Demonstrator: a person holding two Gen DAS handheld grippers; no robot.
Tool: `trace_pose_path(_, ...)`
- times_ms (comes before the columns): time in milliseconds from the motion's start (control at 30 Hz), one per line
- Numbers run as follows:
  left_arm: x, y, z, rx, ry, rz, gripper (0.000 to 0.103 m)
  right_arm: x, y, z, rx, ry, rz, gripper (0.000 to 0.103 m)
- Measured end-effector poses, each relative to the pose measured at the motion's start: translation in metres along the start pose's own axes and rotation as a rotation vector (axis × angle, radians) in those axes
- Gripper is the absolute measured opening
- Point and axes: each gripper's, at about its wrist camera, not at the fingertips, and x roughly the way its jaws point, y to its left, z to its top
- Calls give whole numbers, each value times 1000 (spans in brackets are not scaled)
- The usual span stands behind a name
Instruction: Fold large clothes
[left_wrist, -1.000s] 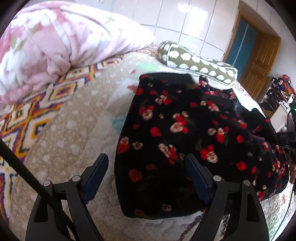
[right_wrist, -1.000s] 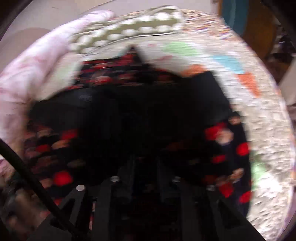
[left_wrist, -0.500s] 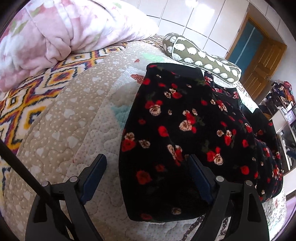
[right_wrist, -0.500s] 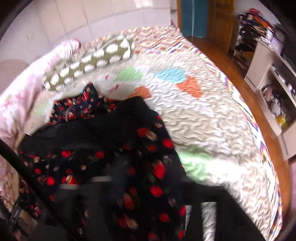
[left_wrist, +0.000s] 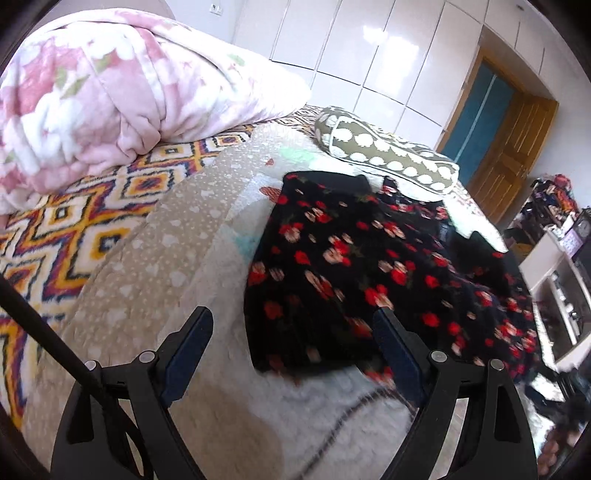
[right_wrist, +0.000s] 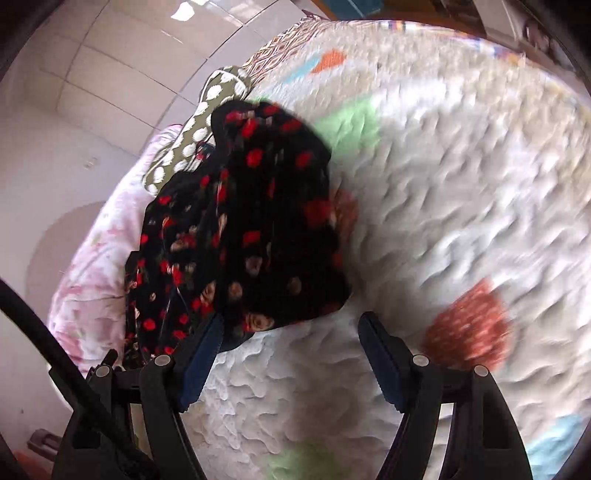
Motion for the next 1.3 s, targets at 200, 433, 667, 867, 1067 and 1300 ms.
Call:
trace_pose_path(200, -27, -13, -21, 67, 39, 25, 87, 35, 4, 28, 46, -9, 119, 55)
trace_pose_path(433, -30, -14, -15, 35, 30, 64, 87, -18, -54, 56, 155, -120, 151, 11)
trace_pose_path(667, -5, -17, -4, 5, 29, 36, 87, -18, -23, 44, 15, -89, 88, 17)
trace_pose_path(867, -1, -10, 16, 4, -31, 26, 87, -38, -34, 30, 31, -166, 18, 77)
trace_pose_path(1067, 8, 25, 36, -84, -63, 5, 87, -6, -49, 18, 118, -117, 47, 77)
trace_pose_path(1300, 15, 96, 34, -200, -102, 105, 87, 40, 15, 37, 67, -97, -10, 21)
